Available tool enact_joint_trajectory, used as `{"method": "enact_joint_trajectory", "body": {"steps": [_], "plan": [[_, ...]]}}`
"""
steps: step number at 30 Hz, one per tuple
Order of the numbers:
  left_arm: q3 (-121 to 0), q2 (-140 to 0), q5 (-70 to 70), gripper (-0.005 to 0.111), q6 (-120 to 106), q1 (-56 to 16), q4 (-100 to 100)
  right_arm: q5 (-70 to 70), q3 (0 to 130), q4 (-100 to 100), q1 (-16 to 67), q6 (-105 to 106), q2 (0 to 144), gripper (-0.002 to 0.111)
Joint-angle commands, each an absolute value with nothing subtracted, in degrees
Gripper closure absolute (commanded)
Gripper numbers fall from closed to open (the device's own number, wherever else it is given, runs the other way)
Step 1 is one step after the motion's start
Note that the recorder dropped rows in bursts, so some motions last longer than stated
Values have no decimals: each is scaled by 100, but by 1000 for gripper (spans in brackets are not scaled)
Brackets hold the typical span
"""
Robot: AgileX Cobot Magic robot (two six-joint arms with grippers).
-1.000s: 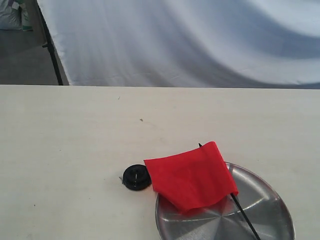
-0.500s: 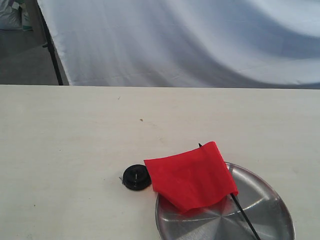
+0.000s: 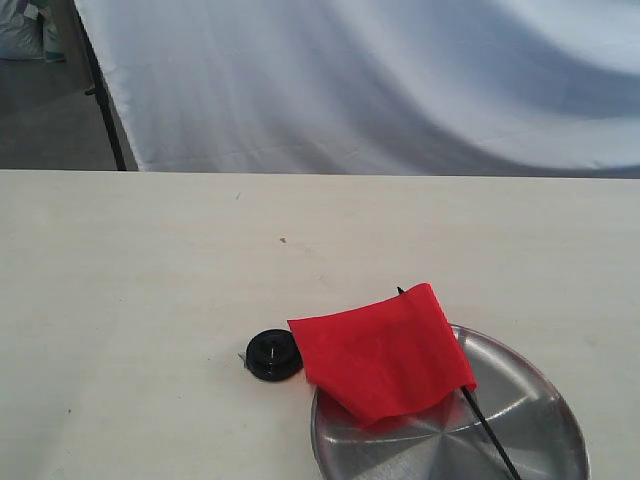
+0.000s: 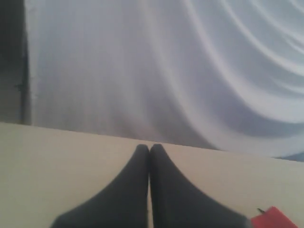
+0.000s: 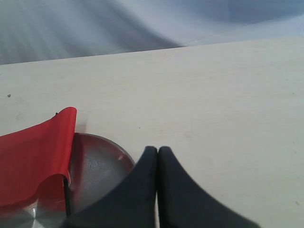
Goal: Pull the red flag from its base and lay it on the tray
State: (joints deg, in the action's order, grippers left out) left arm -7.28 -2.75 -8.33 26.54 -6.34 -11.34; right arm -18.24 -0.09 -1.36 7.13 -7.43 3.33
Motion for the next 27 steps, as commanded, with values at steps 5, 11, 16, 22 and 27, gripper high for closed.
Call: {"method": "enact_joint_trajectory", "body": {"steps": [5,11,16,22,27], "plan": [[0,-296,-636,107,2703,902,-1134,-1741,0,-162,701,-732,358,109],[0,-296,-1353,107,2703,1660,-1134,-1741,0,-162,701,-732,358,109],[0,-296,-1383,107,2703,1813,-1134,-1741,0,-162,701,-732,358,109],[0,-296,-1383,107,2703,1813,-1134,-1741,0,-162,701,-732,358,109],[0,-296,-1844,107,2703,1809,-1134,-1785,0,-162,701,-732,358,109]]}}
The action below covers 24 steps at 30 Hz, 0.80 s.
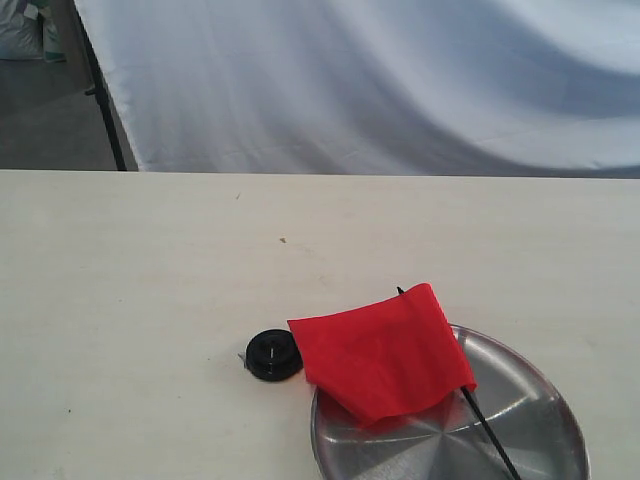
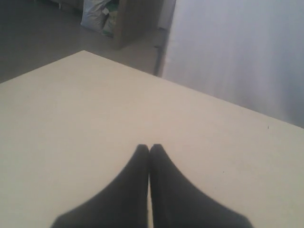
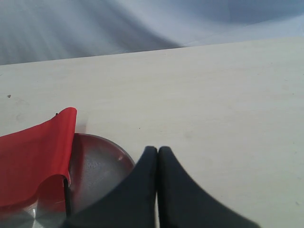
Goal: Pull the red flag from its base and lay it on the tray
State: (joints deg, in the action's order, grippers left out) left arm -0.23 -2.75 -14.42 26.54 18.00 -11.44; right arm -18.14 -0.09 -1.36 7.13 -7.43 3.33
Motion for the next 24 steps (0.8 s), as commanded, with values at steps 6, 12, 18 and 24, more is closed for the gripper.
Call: {"method": "enact_joint_trajectory", "body": {"steps": [6,12,18,24], "plan": [[0,-296,-1969,107,2693,1809,-1149,-1785,0,-162,701,-732,358,109],[0,-296,-1969,107,2693,1809,-1149,-1785,0,-162,701,-732,358,109],[0,-296,-1915,107,2275,1809,-1149,-1785,0,-162,701,-732,358,109],[0,-296,-1915,107,2251,1809,-1113,-1785,0,-162,701,-732,358,109]]}}
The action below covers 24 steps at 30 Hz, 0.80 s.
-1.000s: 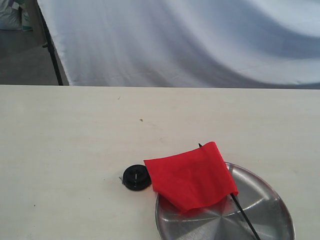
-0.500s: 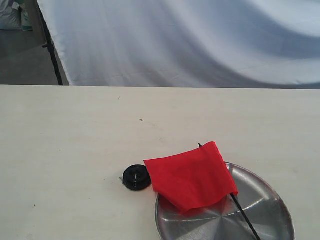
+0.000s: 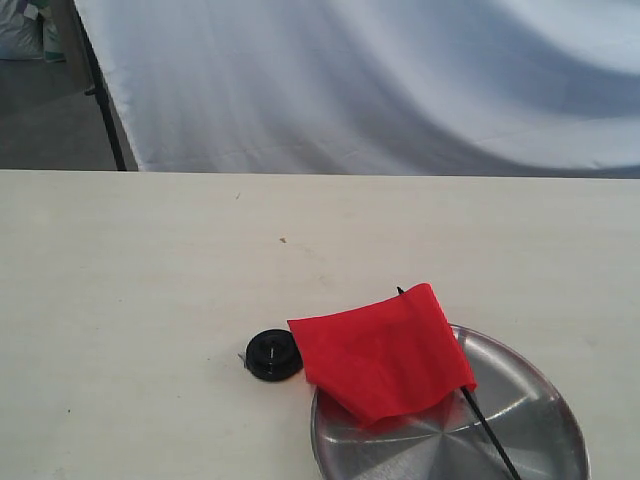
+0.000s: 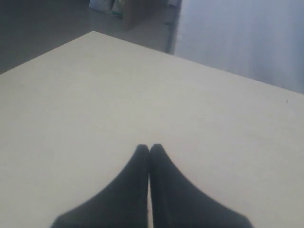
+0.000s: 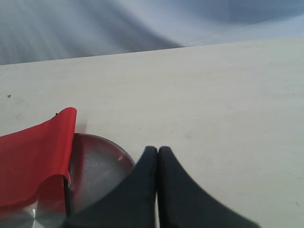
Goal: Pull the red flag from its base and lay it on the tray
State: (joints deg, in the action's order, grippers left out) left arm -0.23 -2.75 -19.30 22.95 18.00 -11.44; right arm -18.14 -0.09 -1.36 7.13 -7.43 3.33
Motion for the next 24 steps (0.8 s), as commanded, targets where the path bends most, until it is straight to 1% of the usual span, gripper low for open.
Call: {"method": "enact_joint_trajectory", "body": {"steps": [1,2,4,5,6,11,24], "plan": [[0,-296,-1902,107,2194,1809,-1113,-1785,0,-162,701,-732,358,109],[0,-296,-1857,107,2067,1809,-1113,-1785,0,-162,701,-732,358,109],[0,-296,-1820,107,781,1809,-1180,-1785,0,-162,701,-732,358,109],[0,-296,-2004,107,-427,1809,-1148,-1785,0,-162,701,-732,358,109],[0,-296,-2004,107,-730,1809,-1149,-1785,0,-162,701,-732,358,109],[0,-296,-1985,107,-288,1809,-531,-1785,0,-162,701,-732,358,109],[0,-296,-1955,107,-326,1809,-434,-1785,0,-162,701,-732,358,109]]}}
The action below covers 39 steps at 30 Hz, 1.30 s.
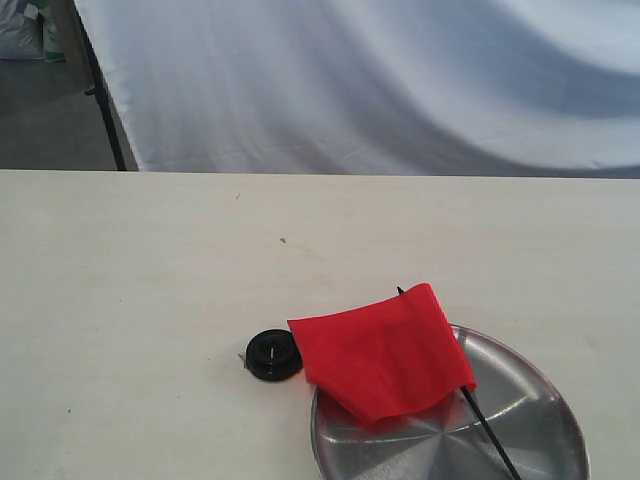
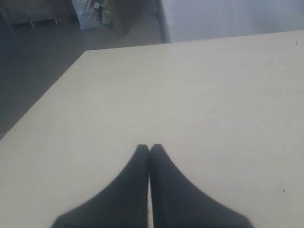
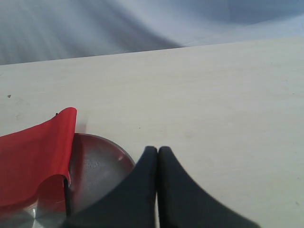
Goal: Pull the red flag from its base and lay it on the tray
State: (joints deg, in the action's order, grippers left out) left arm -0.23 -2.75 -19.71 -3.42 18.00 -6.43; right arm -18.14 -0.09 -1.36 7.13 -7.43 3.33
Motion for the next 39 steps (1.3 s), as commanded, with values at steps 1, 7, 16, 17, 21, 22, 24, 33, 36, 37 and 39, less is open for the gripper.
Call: {"method": "enact_joint_trajectory", "body": {"steps": [1,7,16,17,21,22,24,33,36,37,39], "plan": [[0,-296,-1955,107,-343,1809,-420,-1785,0,-162,701,-732,358,109],[0,-296,-1944,107,-341,1809,-420,-1785,0,-162,701,-732,358,109],[0,-296,-1932,107,-1080,1809,222,-1785,0,-162,701,-732,358,109],[0,-296,-1932,107,-1080,1809,222,-1785,0,-162,701,-732,358,109],[0,-296,-1932,107,-1080,1809,222,-1785,0,-162,701,-732,358,109],[0,-296,-1932,107,-1080,1809,222,-1785,0,-162,701,-732,358,109],[0,-296,-1932,107,-1080,1809,222,-1785,0,-162,701,-732,358,109],[0,-296,-1932,107,-1080,1809,222,-1785,0,-162,701,-732,358,109],[0,-296,-1932,107,-1080,1809,222,-1785,0,-162,701,-732,358,109],[0,-296,-1932,107,-1080,1809,222,-1785,0,-162,701,-732,358,109],[0,-296,-1932,107,-1080,1809,222,-1785,0,-162,701,-732,358,109]]}}
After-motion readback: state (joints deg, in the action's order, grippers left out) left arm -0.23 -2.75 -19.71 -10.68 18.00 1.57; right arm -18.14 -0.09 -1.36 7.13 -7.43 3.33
